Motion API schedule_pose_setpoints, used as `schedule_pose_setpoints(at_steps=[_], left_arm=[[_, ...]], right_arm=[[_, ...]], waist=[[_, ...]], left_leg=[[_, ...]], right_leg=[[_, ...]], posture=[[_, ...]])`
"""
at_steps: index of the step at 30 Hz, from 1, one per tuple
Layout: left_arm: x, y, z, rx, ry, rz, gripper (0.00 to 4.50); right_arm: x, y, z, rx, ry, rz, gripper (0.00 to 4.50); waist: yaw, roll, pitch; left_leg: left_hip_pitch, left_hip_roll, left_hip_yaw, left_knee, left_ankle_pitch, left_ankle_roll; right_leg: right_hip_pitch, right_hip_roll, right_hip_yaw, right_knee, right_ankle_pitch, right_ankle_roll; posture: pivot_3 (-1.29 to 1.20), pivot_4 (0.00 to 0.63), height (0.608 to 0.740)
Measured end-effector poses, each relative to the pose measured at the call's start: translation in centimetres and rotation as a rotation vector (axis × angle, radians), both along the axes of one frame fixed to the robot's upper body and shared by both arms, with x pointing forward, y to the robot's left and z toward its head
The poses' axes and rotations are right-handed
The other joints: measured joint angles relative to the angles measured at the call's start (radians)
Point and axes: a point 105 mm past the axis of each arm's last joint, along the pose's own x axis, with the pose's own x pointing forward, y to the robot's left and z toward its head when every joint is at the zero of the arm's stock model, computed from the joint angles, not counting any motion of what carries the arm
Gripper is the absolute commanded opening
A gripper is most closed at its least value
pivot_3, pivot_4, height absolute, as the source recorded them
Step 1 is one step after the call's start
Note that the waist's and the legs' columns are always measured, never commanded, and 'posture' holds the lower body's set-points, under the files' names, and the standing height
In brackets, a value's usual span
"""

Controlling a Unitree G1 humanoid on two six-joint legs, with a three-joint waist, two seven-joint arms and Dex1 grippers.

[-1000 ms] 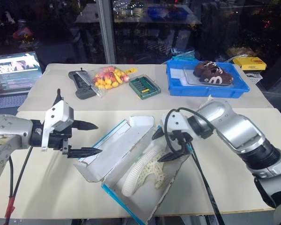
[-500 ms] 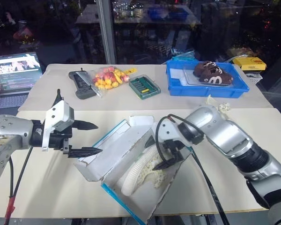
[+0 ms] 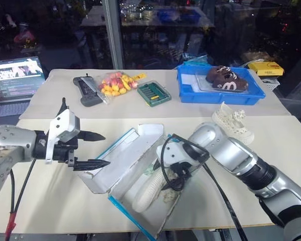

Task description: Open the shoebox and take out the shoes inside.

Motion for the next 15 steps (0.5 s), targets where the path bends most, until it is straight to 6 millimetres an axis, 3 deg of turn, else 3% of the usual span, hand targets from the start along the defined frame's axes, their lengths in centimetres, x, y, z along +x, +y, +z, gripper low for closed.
schedule_pose_setpoints(at_steps=[2, 5, 10, 15], left_arm=[[0.0, 0.0, 0.1, 0.001, -0.002, 0.0, 4.5], [0.2, 0.0, 0.4, 0.001, -0.014, -0.003, 4.5], [0.5, 0.0, 0.5, 0.0, -0.018, -0.001, 4.5], [0.5, -0.3, 0.2, 0.009, -0.007, -0.013, 4.5]], right_arm=[[0.0, 0.0, -0.1, 0.001, 0.003, -0.003, 1.71], [0.1, 0.1, -0.1, 0.01, 0.019, -0.019, 1.03], [-0.1, -0.1, 1.0, 0.054, 0.066, -0.043, 0.93], [-0.4, 0.2, 5.5, 0.209, 0.101, -0.037, 0.93]], waist=[[0.0, 0.0, 0.0], [0.001, 0.0, 0.0], [0.002, 0.0, 0.0], [-0.003, 0.0, 0.0]], left_leg=[[0.001, 0.0, 0.0, 0.0, 0.0, 0.0], [0.001, 0.0, 0.0, 0.0, 0.0, -0.001], [-0.001, 0.0, 0.0, 0.0, 0.0, -0.001], [-0.001, 0.0, -0.001, 0.0, 0.0, -0.001]], right_leg=[[0.001, 0.0, 0.0, 0.0, -0.002, 0.003], [0.001, 0.0, 0.0, 0.0, -0.003, 0.004], [-0.001, 0.0, 0.0, 0.0, -0.001, 0.001], [-0.001, 0.0, 0.0, 0.001, -0.001, 0.001]], posture=[[0.0, 0.15, 0.74], [0.0, 0.15, 0.74], [0.0, 0.15, 0.74], [0.0, 0.15, 0.74]])
